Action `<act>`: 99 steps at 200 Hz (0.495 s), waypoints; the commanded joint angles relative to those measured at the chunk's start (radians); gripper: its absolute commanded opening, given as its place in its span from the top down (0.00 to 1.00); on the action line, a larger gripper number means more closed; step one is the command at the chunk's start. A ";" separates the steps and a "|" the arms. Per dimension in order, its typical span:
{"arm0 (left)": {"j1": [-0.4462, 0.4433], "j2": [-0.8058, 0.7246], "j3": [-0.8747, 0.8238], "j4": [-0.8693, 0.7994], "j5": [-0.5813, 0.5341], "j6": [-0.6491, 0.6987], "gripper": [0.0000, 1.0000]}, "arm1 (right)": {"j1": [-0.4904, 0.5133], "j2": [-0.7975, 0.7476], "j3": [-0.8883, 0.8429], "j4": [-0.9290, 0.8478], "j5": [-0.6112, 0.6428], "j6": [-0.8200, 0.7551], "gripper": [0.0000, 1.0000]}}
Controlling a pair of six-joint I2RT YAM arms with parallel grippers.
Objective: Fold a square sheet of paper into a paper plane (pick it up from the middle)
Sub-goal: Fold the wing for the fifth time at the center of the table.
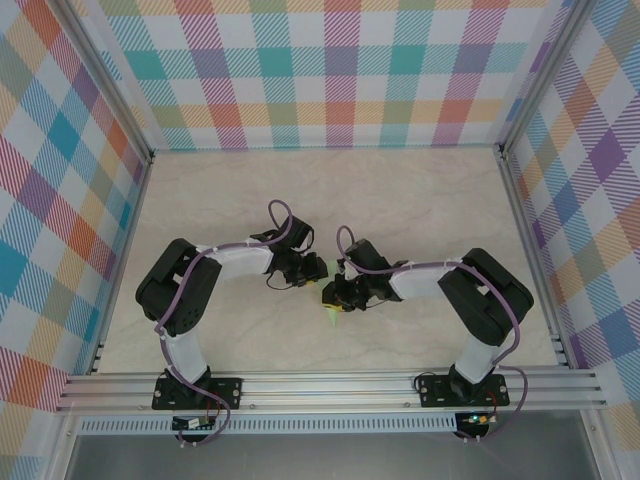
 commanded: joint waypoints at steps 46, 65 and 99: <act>0.016 -0.044 0.028 0.022 0.046 0.006 0.70 | 0.006 -0.014 -0.073 -0.072 0.019 -0.035 0.81; 0.032 -0.068 0.039 0.059 0.069 -0.006 0.69 | 0.005 -0.010 -0.069 -0.072 0.022 -0.030 0.81; 0.041 -0.047 0.016 0.182 0.181 -0.030 0.69 | 0.006 -0.024 -0.071 -0.097 0.043 -0.028 0.81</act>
